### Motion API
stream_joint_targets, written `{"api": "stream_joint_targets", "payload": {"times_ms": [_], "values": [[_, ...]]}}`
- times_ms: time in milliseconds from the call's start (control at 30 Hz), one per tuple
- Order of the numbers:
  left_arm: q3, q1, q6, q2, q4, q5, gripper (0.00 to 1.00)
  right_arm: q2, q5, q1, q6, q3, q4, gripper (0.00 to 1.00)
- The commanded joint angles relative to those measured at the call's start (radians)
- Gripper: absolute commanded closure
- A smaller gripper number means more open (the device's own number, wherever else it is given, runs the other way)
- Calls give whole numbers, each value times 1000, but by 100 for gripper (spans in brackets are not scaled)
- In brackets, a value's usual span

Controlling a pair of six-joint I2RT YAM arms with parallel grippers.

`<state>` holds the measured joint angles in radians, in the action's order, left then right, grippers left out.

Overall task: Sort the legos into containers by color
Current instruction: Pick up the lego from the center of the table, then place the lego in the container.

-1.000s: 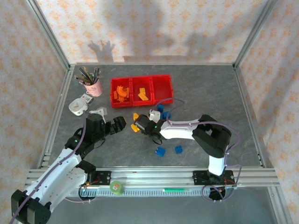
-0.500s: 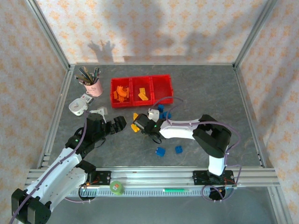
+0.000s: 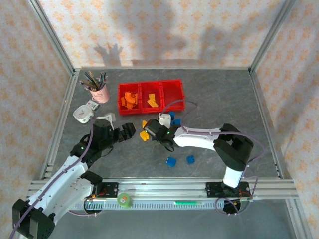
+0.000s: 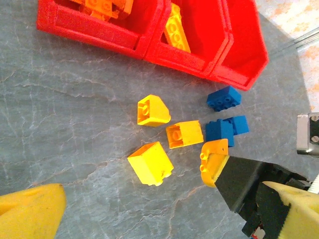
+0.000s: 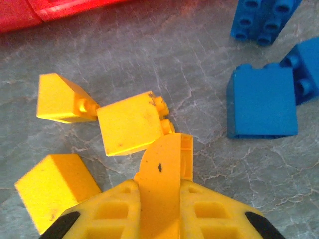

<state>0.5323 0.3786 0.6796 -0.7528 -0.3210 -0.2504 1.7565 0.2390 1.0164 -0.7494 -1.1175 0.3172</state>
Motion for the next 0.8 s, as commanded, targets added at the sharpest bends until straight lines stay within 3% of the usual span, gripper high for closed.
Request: {"api": "stream_joint_targets", "payload": {"times_ms": [0,167,767], "values": [[53,-7,-8,-11,34,28,1,-74,18,-32,77,-70,7,81],[86,-8,14,-51,77,59,1,-25,-79,-107,176,-146,-56,81],[174,-21,8,-261,195,167,1,475,-231,-276,404,-754,-10,81]]}}
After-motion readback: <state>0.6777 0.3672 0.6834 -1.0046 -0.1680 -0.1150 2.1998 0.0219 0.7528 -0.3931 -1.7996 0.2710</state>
